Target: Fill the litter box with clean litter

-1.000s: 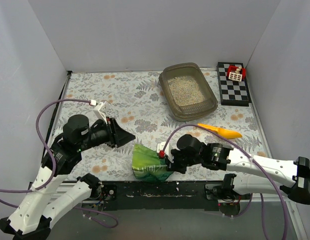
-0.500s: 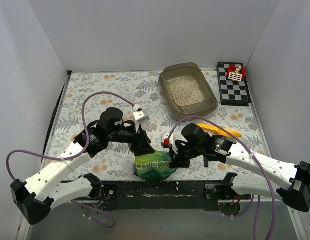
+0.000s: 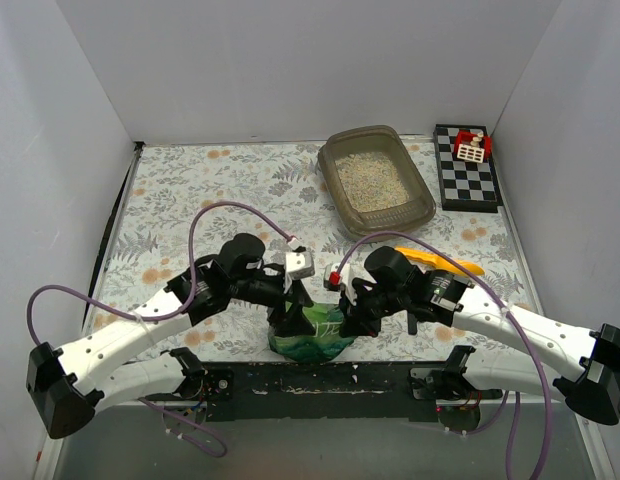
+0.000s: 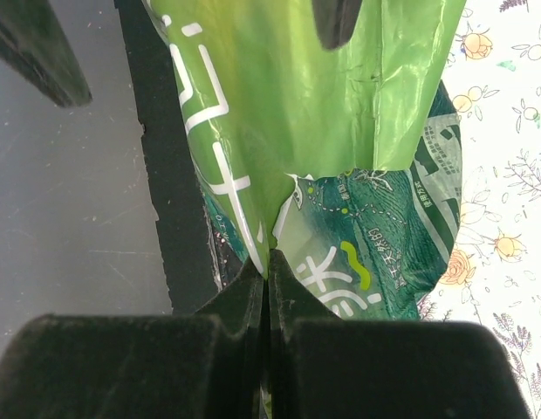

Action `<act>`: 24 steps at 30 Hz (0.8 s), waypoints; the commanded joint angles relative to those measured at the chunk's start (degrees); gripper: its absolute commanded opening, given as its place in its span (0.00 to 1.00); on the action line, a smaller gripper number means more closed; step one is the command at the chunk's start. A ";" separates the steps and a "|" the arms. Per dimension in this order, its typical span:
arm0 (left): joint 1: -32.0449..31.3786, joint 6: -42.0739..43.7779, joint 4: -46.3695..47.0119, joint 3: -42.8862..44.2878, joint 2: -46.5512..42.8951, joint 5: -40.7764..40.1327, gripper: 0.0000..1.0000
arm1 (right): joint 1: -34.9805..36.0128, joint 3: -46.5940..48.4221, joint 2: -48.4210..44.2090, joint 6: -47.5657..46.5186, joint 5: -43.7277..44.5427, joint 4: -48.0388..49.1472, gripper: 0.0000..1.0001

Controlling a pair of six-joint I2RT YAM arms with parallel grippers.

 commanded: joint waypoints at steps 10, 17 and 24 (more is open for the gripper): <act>-10.24 6.01 2.38 -6.64 2.24 -19.21 0.69 | -0.82 0.71 -2.58 3.77 -1.33 -1.75 0.01; -10.60 7.51 2.38 -11.12 -4.43 -28.08 0.35 | -1.70 1.77 -3.72 3.86 0.42 -4.65 0.01; -10.51 11.72 4.40 -7.36 0.29 -38.45 0.00 | -5.12 5.97 -2.06 4.56 6.92 -4.56 0.01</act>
